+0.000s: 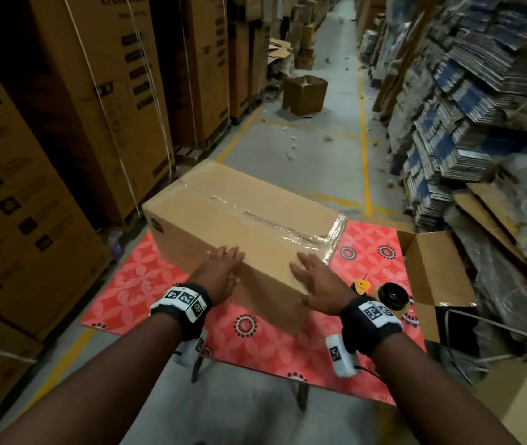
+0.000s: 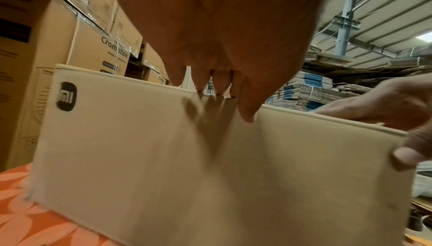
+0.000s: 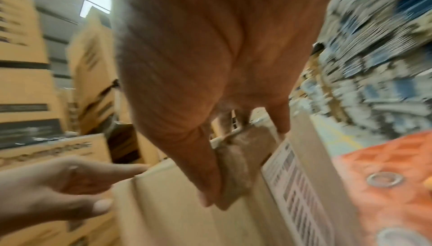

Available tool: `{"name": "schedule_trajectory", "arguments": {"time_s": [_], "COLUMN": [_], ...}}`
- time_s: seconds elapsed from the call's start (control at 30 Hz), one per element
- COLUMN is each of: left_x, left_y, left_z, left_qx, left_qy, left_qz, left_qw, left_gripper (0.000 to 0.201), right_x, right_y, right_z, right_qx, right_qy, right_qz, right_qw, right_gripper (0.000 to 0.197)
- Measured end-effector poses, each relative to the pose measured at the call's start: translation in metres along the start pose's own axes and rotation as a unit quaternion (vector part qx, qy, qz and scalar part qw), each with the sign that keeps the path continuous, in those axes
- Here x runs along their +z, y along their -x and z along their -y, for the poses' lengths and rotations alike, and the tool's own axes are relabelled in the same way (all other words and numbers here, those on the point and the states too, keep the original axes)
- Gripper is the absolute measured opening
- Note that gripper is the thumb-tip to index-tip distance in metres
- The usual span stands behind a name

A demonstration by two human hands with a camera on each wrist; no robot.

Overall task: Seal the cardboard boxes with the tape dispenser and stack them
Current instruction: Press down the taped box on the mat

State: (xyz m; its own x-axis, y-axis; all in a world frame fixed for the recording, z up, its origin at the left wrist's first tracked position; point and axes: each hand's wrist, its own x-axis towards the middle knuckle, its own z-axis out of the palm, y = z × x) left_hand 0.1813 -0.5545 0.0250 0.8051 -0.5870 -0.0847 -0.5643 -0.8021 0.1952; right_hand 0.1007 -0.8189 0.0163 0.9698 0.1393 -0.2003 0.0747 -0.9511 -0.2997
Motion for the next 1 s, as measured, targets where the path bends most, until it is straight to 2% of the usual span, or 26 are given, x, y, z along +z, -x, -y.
{"name": "schedule_trajectory", "arguments": {"time_s": [0.07, 0.1, 0.17, 0.27, 0.47, 0.53, 0.73, 0.93, 1.0], "left_x": [-0.006, -0.009, -0.018, -0.029, -0.037, -0.037, -0.029, -0.008, -0.005], "left_y": [-0.014, -0.021, -0.033, -0.05, -0.07, -0.07, -0.067, -0.031, -0.022], "left_z": [0.017, 0.028, 0.053, 0.097, 0.186, 0.201, 0.209, 0.176, 0.171], "left_qx": [0.001, -0.002, -0.019, -0.055, -0.112, -0.116, -0.097, -0.068, -0.056], "left_qy": [-0.014, -0.02, -0.026, -0.036, -0.027, -0.015, 0.042, 0.06, 0.063], "left_qz": [-0.003, -0.004, -0.007, -0.023, -0.002, -0.013, -0.045, -0.064, -0.074], "left_qw": [1.0, 1.0, 0.999, 0.998, 0.993, 0.993, 0.993, 0.994, 0.994], "left_gripper": [0.064, 0.064, 0.065, 0.068, 0.103, 0.106, 0.093, 0.082, 0.076], "right_x": [-0.01, -0.012, -0.011, 0.0, 0.02, 0.018, 0.009, -0.01, -0.01], "right_y": [-0.001, -0.002, -0.006, -0.018, -0.062, -0.068, -0.082, -0.124, -0.137], "right_z": [-0.007, -0.005, 0.013, 0.053, 0.107, 0.113, 0.107, 0.053, 0.057], "right_qx": [0.034, 0.059, 0.121, 0.195, 0.24, 0.261, 0.286, 0.311, 0.318], "right_qy": [-0.018, 0.008, 0.092, 0.129, 0.121, 0.124, 0.14, 0.083, 0.069], "right_qz": [-0.025, -0.05, -0.089, -0.12, -0.169, -0.168, -0.153, -0.169, -0.162], "right_qw": [0.999, 0.997, 0.984, 0.965, 0.948, 0.942, 0.936, 0.932, 0.932], "right_gripper": [0.075, 0.072, 0.071, 0.066, 0.045, 0.044, 0.054, 0.056, 0.061]}}
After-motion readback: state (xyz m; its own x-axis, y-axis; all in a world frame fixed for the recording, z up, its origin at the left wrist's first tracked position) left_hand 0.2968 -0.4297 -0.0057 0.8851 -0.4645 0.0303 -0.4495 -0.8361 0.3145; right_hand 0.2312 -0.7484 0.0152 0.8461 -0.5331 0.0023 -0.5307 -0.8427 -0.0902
